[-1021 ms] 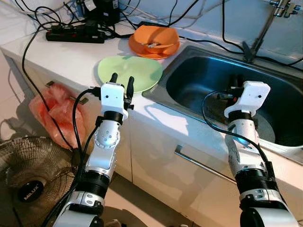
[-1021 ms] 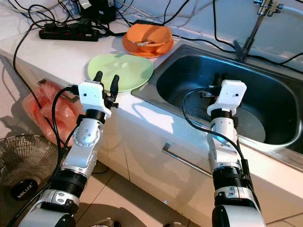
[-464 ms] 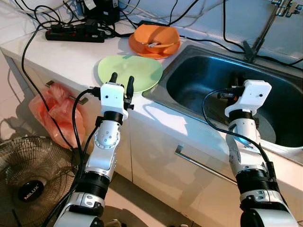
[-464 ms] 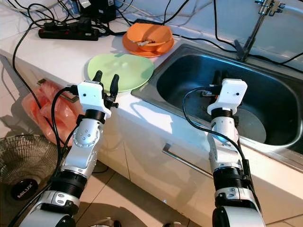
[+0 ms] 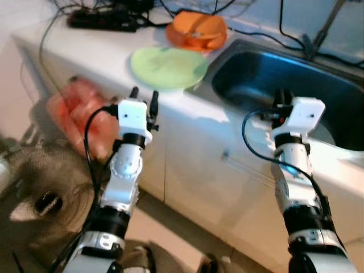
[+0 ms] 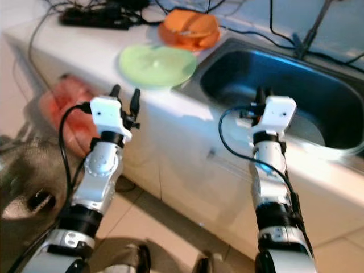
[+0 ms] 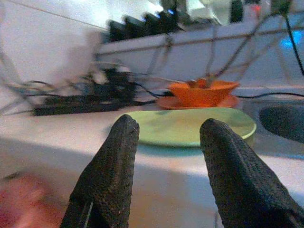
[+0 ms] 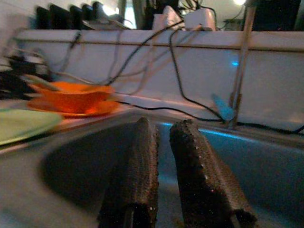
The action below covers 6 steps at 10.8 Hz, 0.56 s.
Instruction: Kitchen organization
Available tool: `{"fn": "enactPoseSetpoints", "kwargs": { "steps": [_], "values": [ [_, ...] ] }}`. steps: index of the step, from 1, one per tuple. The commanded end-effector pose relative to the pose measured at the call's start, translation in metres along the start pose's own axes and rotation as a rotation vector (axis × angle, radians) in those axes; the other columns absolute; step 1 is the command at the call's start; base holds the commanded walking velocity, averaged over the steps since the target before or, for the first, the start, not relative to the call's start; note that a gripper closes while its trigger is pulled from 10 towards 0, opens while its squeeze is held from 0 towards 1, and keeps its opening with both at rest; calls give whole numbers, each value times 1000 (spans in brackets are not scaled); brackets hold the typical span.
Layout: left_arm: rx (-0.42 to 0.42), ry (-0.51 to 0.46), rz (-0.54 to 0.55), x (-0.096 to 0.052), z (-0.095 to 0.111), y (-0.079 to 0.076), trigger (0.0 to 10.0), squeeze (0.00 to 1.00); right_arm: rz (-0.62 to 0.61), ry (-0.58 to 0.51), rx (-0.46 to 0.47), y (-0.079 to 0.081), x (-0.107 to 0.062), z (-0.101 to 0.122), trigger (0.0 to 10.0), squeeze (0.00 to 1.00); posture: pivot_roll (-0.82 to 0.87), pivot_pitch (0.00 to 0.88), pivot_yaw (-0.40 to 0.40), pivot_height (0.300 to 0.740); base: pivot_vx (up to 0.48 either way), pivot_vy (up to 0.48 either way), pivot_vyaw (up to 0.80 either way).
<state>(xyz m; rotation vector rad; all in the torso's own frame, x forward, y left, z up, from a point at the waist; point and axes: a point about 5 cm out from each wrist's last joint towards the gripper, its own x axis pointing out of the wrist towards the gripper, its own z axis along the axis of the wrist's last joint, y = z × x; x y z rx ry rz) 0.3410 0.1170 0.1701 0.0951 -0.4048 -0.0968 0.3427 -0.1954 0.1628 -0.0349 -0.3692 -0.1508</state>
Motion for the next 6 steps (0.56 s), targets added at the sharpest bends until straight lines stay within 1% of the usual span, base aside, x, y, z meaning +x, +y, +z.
{"fn": "enactPoseSetpoints", "kwargs": {
  "steps": [1, 4, 6],
  "values": [
    [-3, 5, 13, -2, -1, 0, 10000, 0, 11, -17, 5, 2, 2, 4, 10000, 0, 14, 59, -31, 740, -341, 0, 0],
    [-3, 6, 12, -2, -1, 0, 10000, 0, 9, -19, 3, 1, 1, 5, 10000, 0, 14, 59, -31, 740, -336, 0, 0],
    [4, 39, 4, -3, -5, -1, 10000, 0, 11, 27, -8, -1, -4, -5, 10000, 0, 8, 63, -33, 740, 0, 0, 0]
  ]
}}
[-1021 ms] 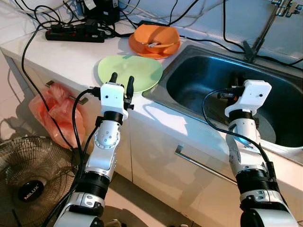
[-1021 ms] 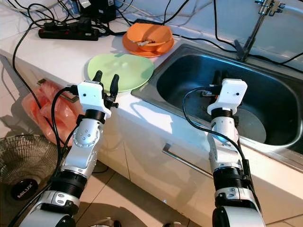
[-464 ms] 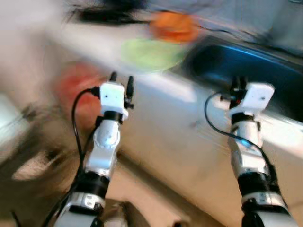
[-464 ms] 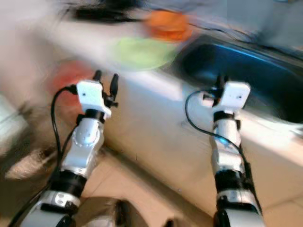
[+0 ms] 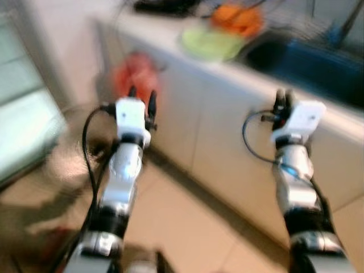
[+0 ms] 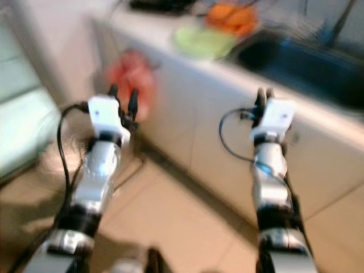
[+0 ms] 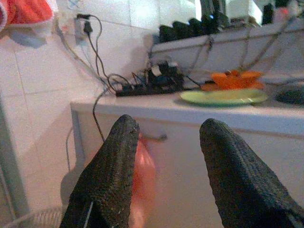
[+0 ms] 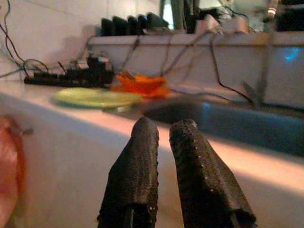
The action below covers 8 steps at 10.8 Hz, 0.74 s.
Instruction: Kitchen organization
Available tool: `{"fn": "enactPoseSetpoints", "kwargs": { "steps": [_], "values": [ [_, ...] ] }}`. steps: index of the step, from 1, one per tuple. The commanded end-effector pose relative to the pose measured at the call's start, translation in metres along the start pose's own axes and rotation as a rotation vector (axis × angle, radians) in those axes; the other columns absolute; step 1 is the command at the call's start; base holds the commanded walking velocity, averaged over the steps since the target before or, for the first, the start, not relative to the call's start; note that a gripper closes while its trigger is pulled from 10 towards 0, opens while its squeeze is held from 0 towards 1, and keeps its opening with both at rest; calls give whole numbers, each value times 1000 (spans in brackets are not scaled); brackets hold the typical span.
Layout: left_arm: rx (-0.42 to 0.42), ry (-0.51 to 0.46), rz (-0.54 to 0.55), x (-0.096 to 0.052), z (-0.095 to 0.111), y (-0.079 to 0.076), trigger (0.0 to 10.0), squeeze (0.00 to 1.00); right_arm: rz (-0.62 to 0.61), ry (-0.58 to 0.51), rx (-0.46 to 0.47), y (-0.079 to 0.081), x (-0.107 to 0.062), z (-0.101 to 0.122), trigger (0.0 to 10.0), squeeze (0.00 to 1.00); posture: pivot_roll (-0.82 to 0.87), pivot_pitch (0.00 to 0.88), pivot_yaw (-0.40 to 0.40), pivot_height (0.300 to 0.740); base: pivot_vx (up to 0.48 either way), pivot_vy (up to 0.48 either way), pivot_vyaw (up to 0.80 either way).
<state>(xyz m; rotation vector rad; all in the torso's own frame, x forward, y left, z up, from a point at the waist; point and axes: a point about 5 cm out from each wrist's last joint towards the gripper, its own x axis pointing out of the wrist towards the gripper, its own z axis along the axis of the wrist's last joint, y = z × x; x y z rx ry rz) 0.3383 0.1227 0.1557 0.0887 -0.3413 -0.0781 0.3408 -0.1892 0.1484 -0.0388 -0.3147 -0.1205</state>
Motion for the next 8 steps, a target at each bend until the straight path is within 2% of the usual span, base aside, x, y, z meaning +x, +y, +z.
{"fn": "enactPoseSetpoints", "kwargs": {
  "steps": [1, 3, 5, 6, 7, 8],
  "values": [
    [-19, 56, -38, 0, -8, -7, 10000, 0, -14, 41, -6, -7, -3, -8, 10000, 0, 8, 63, -33, 740, 0, 0, 0],
    [-34, 171, -57, -13, -34, -8, 10000, 0, 2, 160, -9, -9, -17, -34, 10000, 0, 9, 66, -36, 740, 0, 0, 0],
    [-20, 313, -40, -35, -66, 2, 10000, 0, 18, 335, -21, -13, -40, -68, 10000, 0, 6, 66, -35, 740, 0, 0, -647],
    [-12, 416, -41, -51, -86, 5, 10000, 0, 34, 431, -38, -14, -55, -85, 10000, 0, 5, 65, -37, 740, 0, 0, -744],
    [0, 518, -46, -70, -104, 7, 10000, 0, 32, 519, -17, -16, -69, -99, 10000, 0, 3, 64, -36, 740, 0, 0, -731],
    [19, 584, -45, -82, -114, 9, 10000, 0, 43, 578, -32, -17, -79, -108, 10000, 0, 3, 64, -36, 740, 0, 0, -731]
  ]
}}
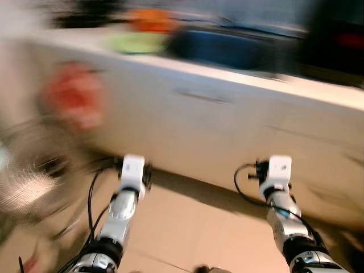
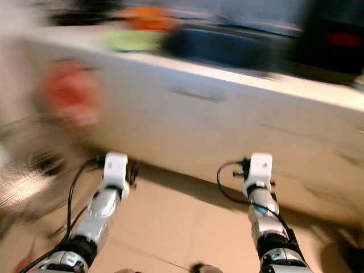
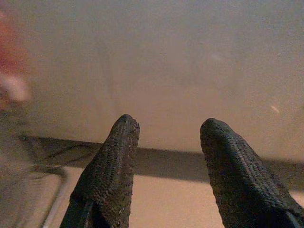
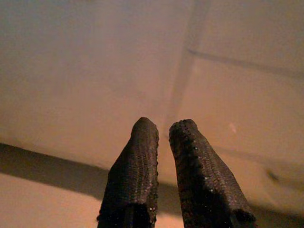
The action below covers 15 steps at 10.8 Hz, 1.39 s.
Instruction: Kitchen organization
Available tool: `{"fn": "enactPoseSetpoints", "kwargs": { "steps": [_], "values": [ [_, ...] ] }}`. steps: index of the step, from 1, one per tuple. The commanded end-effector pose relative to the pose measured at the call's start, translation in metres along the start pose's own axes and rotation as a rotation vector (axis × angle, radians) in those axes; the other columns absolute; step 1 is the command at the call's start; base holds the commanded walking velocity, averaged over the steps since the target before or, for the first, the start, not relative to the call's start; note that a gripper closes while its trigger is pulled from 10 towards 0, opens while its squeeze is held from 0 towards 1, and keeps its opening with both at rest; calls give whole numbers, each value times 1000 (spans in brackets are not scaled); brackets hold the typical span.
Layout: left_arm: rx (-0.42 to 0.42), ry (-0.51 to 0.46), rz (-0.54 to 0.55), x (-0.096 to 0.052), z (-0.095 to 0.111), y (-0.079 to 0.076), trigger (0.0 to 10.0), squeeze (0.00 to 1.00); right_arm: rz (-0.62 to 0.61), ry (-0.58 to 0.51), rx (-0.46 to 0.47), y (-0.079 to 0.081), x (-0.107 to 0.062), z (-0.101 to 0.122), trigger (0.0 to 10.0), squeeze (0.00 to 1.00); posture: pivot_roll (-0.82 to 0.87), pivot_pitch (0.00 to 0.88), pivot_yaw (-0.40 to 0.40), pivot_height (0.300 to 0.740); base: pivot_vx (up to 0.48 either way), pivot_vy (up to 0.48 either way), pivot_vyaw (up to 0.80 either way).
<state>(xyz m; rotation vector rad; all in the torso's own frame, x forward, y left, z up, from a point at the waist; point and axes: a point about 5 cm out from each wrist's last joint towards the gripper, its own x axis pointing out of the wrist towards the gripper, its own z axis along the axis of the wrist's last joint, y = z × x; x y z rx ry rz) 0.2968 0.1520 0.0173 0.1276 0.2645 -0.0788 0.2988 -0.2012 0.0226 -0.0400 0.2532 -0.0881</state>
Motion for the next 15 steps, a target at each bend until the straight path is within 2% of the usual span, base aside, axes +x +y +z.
{"fn": "enactPoseSetpoints", "kwargs": {
  "steps": [1, 2, 4, 6, 11, 15],
  "values": [
    [10, 68, 11, -4, -14, 1, 10000, 0, 5, 100, -7, -3, -7, -20, 10000, 0, 2, 63, -33, 740, 0, 0, -725],
    [17, 138, 25, -12, -31, 5, 10000, 0, 13, 170, -13, -2, -14, -35, 10000, 0, 2, 63, -33, 740, 0, 0, -725],
    [38, 213, 45, -20, -48, 8, 10000, 0, 22, 273, -20, -1, -25, -56, 10000, 0, 2, 56, -35, 740, 0, 0, -722],
    [22, 259, 57, -27, -59, 6, 10000, 0, 23, 329, -23, 0, -31, -67, 10000, 0, 2, 57, -36, 740, 0, 0, -712],
    [13, 360, 79, -44, -82, 10, 10000, 0, 47, 434, -4, 5, -45, -87, 10000, 0, 4, 73, -39, 740, 0, 0, 0],
    [-1, 402, 75, -47, -88, 7, 10000, 0, 116, 519, 10, 12, -59, -103, 10000, 0, 3, 77, -40, 740, 0, 0, 0]
  ]
}}
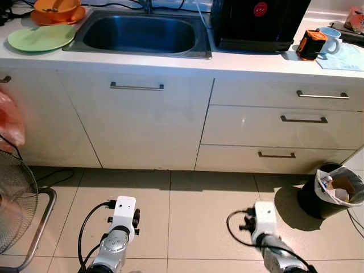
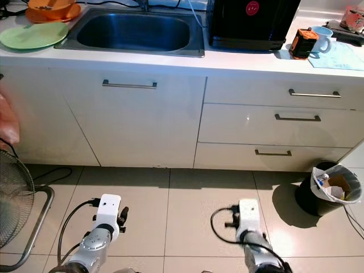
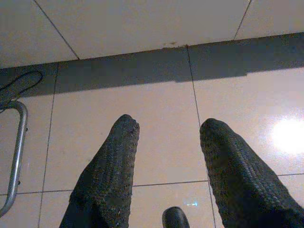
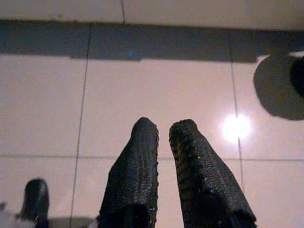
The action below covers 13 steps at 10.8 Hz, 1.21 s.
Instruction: Kitchen organization
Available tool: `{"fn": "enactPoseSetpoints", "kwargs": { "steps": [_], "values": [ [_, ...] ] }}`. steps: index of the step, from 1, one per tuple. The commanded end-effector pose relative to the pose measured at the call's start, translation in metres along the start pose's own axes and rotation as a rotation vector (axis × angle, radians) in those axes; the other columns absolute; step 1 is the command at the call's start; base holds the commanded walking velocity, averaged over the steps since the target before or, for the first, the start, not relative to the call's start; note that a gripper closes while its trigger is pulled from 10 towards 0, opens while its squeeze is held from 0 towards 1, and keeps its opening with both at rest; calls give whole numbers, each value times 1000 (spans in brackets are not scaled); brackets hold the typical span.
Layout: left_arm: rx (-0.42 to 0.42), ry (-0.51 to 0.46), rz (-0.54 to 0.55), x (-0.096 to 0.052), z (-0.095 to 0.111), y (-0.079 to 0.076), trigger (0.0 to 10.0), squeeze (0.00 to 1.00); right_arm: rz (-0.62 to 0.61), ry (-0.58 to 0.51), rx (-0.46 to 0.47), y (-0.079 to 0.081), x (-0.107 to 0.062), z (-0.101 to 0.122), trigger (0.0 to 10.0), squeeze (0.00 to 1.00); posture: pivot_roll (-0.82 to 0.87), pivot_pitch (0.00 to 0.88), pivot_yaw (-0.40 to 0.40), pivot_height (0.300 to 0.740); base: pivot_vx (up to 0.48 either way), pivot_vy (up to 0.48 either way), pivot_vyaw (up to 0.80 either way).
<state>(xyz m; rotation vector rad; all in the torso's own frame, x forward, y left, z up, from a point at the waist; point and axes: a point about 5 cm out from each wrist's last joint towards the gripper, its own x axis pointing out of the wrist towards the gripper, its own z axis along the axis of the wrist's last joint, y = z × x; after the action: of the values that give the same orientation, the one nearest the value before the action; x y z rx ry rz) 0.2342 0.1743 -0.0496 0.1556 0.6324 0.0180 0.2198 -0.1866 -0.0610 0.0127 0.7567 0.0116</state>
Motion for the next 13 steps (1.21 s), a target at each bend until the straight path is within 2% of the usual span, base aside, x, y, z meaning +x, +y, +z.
{"fn": "enactPoseSetpoints", "kwargs": {
  "steps": [1, 3, 7, 13],
  "values": [
    [-5, 39, 1, -2, -8, -1, 10000, 0, 27, 33, -7, 3, -1, -7, 10000, 0, 3, 77, -40, 740, 0, 0, 0],
    [-12, 83, 14, -7, -21, 3, 10000, 0, 52, 72, -5, 7, -4, -17, 10000, 0, 1, 79, -36, 740, 0, 0, 0],
    [-94, 202, 74, -22, -56, 12, 10000, 0, 50, 147, -9, 5, -9, -35, 10000, 0, 3, 81, -35, 740, 0, 0, 0],
    [-104, 207, 74, -22, -56, 13, 10000, 0, 59, 194, -8, 4, -10, -40, 10000, 0, 7, 67, -33, 740, 0, 0, 0]
  ]
}}
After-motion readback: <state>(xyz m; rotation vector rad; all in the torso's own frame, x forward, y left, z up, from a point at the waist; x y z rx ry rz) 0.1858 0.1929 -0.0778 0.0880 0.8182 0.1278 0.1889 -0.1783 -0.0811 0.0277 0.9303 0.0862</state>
